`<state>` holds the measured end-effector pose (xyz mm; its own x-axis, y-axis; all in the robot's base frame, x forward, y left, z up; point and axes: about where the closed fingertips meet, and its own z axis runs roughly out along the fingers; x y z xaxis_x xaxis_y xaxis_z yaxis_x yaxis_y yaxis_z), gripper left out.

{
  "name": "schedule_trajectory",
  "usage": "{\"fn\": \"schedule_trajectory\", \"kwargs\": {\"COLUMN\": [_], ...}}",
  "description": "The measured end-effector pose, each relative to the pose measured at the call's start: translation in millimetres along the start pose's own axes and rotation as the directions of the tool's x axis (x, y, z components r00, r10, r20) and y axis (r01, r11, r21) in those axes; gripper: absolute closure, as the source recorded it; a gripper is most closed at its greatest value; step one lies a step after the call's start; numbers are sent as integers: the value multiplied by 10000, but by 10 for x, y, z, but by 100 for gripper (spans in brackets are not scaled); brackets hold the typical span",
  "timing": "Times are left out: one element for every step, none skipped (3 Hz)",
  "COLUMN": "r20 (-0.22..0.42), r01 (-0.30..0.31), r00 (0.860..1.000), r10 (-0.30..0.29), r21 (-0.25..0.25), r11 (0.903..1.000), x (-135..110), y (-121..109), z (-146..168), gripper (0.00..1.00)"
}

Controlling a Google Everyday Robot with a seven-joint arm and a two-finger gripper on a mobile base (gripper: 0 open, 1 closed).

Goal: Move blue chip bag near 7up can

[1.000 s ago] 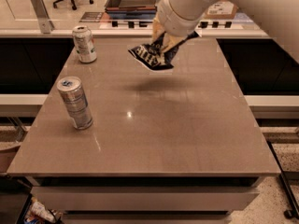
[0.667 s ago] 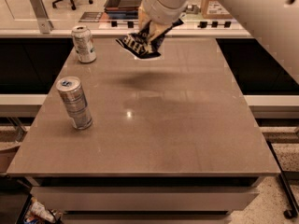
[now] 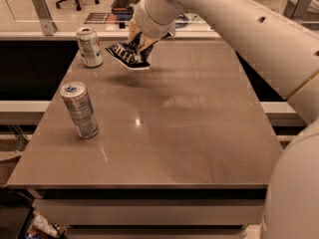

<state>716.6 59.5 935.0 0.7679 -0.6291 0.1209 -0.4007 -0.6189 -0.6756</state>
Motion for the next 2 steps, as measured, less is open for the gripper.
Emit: {"fn": "schedule_trajectory", "kwargs": {"r20": [585, 613], "r01": [65, 65], "r00": [9983, 9981], "r10": [-80, -78], "r21": [261, 214], "r11": [9996, 9998], "x": [-58, -68], "y": [-37, -20], "z": [371, 398], "gripper": [100, 82]}}
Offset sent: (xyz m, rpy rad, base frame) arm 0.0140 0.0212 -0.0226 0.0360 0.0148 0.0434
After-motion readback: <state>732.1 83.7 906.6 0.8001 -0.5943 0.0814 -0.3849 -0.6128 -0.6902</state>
